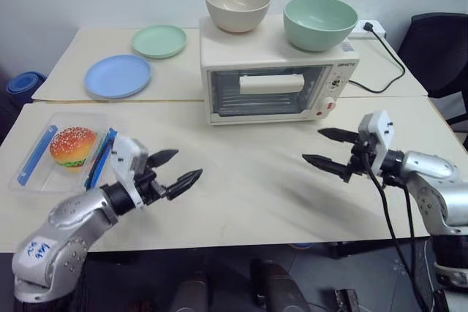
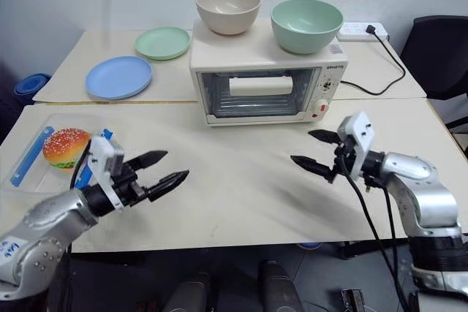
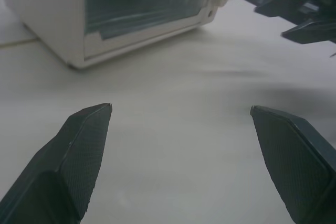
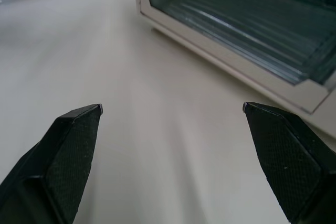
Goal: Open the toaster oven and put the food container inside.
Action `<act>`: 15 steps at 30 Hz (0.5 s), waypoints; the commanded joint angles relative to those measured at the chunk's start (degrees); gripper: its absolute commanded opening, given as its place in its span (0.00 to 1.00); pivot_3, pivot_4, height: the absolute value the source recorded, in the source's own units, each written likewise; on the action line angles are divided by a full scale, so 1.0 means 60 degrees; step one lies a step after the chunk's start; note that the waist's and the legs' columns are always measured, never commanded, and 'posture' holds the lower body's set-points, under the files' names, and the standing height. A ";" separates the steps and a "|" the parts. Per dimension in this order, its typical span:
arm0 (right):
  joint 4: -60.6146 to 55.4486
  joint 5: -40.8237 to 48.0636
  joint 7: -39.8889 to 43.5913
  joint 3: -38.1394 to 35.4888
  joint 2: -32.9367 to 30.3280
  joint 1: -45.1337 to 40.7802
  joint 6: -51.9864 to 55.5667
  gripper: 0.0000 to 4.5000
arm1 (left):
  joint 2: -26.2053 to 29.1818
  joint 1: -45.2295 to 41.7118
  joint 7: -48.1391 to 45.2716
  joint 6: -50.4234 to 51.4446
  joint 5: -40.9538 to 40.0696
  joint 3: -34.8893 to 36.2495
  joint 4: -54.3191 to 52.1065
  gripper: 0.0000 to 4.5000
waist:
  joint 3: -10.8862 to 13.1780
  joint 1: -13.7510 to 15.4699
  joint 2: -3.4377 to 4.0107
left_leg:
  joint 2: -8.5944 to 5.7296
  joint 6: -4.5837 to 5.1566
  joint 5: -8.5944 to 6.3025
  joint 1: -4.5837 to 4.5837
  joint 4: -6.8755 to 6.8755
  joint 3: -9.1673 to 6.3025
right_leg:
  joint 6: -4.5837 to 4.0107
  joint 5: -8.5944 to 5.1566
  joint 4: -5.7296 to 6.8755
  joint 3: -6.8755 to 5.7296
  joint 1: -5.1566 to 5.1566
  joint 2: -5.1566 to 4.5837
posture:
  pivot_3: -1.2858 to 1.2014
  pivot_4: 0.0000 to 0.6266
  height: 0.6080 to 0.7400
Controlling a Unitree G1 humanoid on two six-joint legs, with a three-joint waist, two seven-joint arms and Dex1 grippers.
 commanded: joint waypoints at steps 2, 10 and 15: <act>0.0755 -0.0173 -0.0045 0.0207 0.0396 -0.1218 -0.0221 1.00 | 0.0818 -0.0964 -0.0515 0.0333 -0.0964 0.0442 0.0071 1.00 | 0.0000 -0.0060 0.0001 | -0.0003 -0.0001 0.0000 -0.0002 -0.0003 -0.0002 | 0.0000 0.0000 0.0006 -0.0003 -0.0007 0.0002 | 0.52 0.24 1.00; 0.2648 -0.0877 -0.0036 0.0589 0.1156 -0.3115 -0.0994 1.00 | 0.1671 -0.1637 -0.1095 0.0281 -0.1223 0.0379 0.0261 1.00 | 0.0006 -0.0153 0.0006 | -0.0005 -0.0014 -0.0013 -0.0012 -0.0020 -0.0003 | 0.0002 0.0002 0.0014 -0.0003 -0.0034 -0.0011 | 0.52 0.24 1.00; 0.2772 -0.0900 0.0121 0.0656 0.1374 -0.3606 -0.1074 1.00 | 0.1617 -0.1642 -0.1013 0.0142 -0.1088 0.0329 0.0314 1.00 | 0.0007 -0.0137 0.0009 | -0.0005 -0.0015 -0.0013 -0.0038 -0.0041 -0.0004 | 0.0001 0.0001 0.0016 0.0000 -0.0076 -0.0016 | 0.52 0.24 1.00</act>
